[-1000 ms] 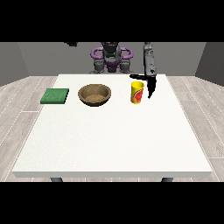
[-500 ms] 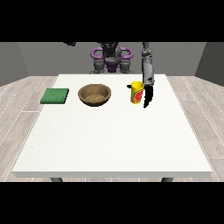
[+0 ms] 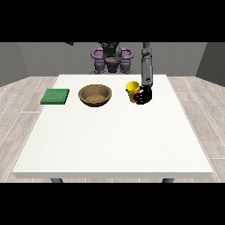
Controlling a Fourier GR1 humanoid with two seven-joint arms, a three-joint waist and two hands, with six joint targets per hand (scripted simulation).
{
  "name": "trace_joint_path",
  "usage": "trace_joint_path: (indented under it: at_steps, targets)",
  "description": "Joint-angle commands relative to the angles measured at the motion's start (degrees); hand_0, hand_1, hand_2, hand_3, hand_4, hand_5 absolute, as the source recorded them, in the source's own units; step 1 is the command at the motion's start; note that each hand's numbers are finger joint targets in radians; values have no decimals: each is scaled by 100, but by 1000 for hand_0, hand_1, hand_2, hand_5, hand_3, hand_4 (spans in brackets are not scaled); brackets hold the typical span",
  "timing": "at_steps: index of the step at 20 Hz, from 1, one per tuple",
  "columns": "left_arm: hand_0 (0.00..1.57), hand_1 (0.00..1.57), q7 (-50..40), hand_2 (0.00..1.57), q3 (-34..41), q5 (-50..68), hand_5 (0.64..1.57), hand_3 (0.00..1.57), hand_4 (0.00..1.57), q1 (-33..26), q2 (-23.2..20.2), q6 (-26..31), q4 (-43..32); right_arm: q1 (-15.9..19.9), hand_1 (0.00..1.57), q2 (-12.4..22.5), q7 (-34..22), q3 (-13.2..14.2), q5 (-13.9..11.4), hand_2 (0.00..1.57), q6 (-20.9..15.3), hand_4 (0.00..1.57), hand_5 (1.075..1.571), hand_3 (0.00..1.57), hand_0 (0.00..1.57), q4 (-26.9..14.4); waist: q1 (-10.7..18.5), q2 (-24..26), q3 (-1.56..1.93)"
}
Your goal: Pick the cup and pour the ball into the bowl, then pick the bowl and place it on the pad
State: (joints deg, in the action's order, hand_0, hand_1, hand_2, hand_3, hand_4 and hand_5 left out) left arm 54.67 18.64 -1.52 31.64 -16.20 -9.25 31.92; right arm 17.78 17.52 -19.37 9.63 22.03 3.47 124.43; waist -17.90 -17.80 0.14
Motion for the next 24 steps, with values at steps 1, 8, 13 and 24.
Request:
trace_joint_path:
  at_steps: [1, 8, 13, 24]
  targets:
    - [1333, 1333, -294, 1571, -293, -383, 1481, 1571, 1065, 95, 4, -485, -50, -186, 0, 110, -171, 225, 220, 0, 120, 91, 1559, 0, 0, -276, 138, 538, -12]
    - [1371, 1371, -1596, 1571, -1225, -1428, 1515, 1571, 1111, 625, 408, -1547, 181, -240, 0, 133, 253, 518, 276, 0, 427, 237, 1559, 0, 0, -1346, 460, 1106, -6]
    - [1415, 1415, -2526, 1571, -1640, -2429, 1552, 1571, 1026, 1328, 62, -2764, -103, 189, 0, 167, 221, 427, 248, 0, 361, 264, 1562, 0, 0, -1377, 214, 806, -4]
    - [1358, 1358, -4270, 1571, -2553, -4087, 1566, 1571, 843, 1948, 331, -3940, -871, 245, 0, 52, 240, 242, 73, 0, 341, 338, 1562, 0, 0, -1492, 190, 840, -10]
